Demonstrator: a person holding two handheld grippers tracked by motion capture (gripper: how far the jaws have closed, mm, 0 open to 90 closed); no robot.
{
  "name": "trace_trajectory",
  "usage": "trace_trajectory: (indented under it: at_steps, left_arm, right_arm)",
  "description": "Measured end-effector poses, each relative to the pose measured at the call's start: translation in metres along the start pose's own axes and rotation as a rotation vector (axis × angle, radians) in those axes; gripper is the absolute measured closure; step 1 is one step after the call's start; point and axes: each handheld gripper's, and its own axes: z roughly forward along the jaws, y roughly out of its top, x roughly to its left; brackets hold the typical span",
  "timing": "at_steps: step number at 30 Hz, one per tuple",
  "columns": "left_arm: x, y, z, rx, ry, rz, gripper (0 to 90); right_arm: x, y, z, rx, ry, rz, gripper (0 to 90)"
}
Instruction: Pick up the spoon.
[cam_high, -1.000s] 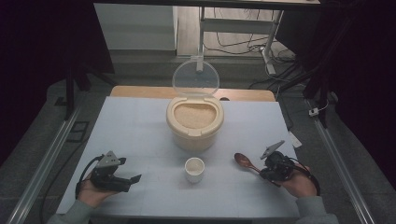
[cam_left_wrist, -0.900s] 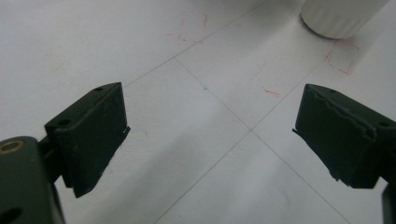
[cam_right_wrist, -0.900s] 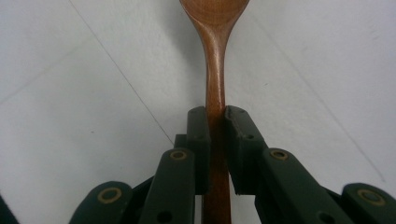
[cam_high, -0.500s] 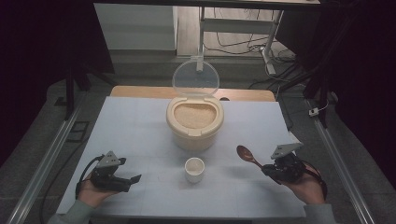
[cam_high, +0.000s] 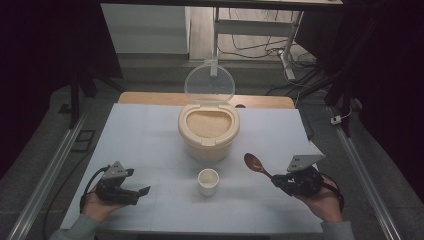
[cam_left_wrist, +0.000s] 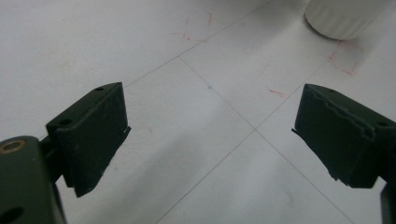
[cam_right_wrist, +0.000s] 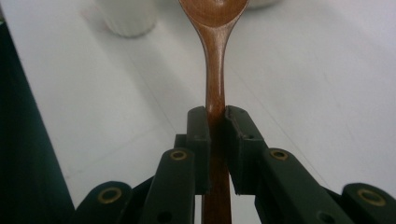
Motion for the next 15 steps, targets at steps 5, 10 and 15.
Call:
trace_trajectory:
  at_steps: [5, 10, 15]
  left_arm:
    - [-0.001, 0.000, 0.001, 0.006, 0.001, 0.006, 9.7]
    - [0.000, 0.000, 0.001, 0.006, 0.000, 0.002, 9.7]
    - [0.000, 0.000, 0.001, 0.005, -0.002, 0.001, 9.7]
  right_arm:
    - [0.008, 0.010, 0.003, -0.017, 0.024, -0.026, 80.4]
    - [0.013, 0.021, 0.008, -0.043, 0.050, -0.052, 80.3]
    - [0.018, 0.032, 0.011, -0.059, 0.064, -0.072, 80.3]
